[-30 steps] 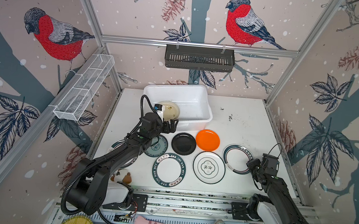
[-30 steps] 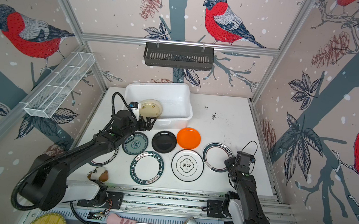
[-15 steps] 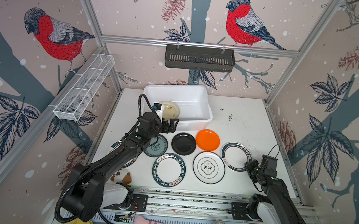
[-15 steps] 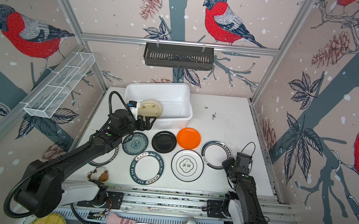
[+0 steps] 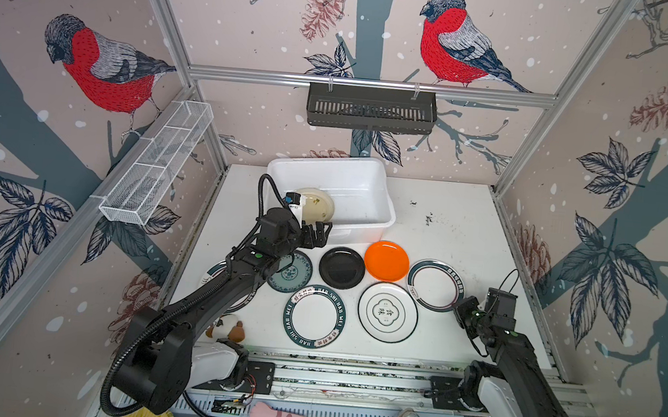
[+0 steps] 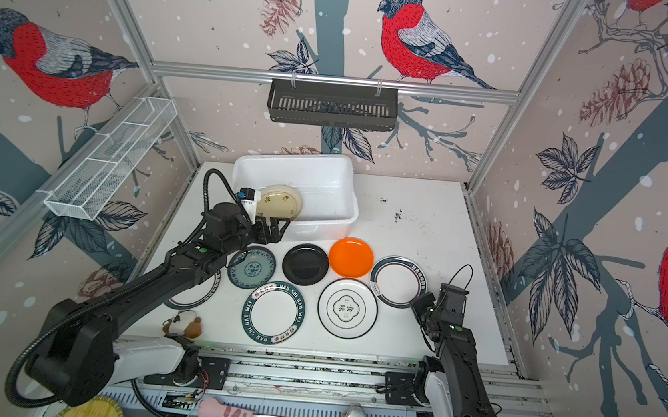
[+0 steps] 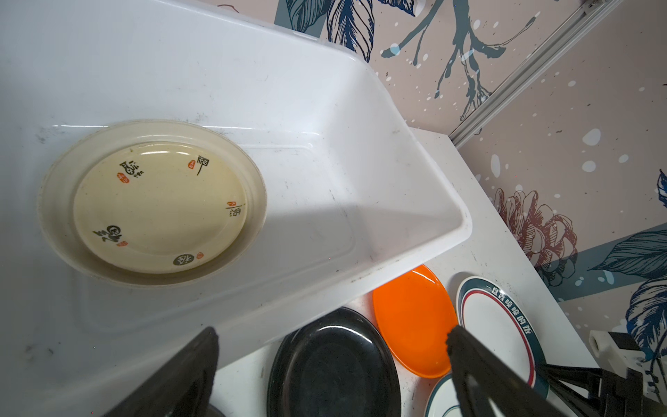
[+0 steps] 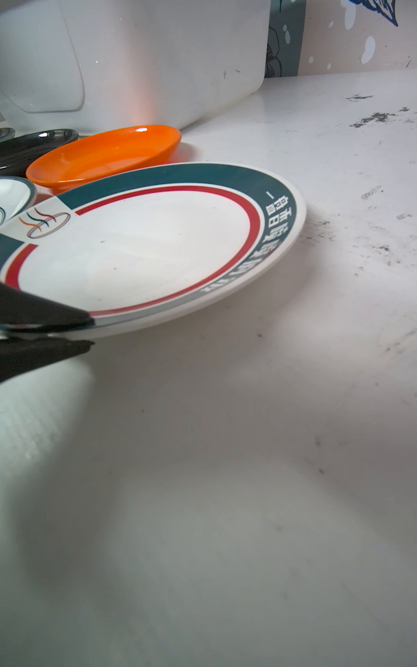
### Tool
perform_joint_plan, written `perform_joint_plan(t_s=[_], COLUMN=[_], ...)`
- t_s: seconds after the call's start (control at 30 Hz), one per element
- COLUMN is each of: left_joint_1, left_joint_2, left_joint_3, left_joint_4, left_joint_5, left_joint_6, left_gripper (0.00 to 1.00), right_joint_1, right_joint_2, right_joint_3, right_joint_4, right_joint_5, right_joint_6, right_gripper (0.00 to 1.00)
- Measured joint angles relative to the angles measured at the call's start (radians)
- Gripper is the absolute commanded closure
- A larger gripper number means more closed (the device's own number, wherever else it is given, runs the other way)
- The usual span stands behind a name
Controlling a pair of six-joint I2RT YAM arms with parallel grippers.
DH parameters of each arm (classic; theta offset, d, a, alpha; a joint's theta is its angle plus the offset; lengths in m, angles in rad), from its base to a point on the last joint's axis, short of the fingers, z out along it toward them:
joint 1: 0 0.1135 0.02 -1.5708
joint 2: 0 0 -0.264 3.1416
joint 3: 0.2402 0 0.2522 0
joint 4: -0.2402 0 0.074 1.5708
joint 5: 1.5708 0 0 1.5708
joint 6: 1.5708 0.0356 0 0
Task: Place the plates into the plastic bin on the countertop
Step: 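Grasp the green-rimmed plate's rim with the right gripper and tilt it upright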
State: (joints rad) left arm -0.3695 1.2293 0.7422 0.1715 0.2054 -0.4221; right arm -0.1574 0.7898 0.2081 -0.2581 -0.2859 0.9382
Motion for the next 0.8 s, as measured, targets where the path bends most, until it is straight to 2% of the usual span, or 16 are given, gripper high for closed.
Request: perform_joint_plan(t_s=[0.43, 0.8], left_joint_1=[-0.001, -0.001], left_joint_2=[0.003, 0.041], left_joint_3=[0.015, 0.061], left_joint_4=[0.004, 0.004], left_joint_5=[0.028, 0.063], left_joint_6=[0.0, 0.0], left_gripper=[0.02, 0.02], right_joint_1=[0.002, 0.026], right_joint_2=[-0.11, -0.094], right_joint_3=[0.083, 0.251], right_joint_4=[-0.161, -0.245], right_joint_5=[0.044, 0.101], right_joint_6=[-0.026, -0.063], right_gripper=[1.0, 1.0])
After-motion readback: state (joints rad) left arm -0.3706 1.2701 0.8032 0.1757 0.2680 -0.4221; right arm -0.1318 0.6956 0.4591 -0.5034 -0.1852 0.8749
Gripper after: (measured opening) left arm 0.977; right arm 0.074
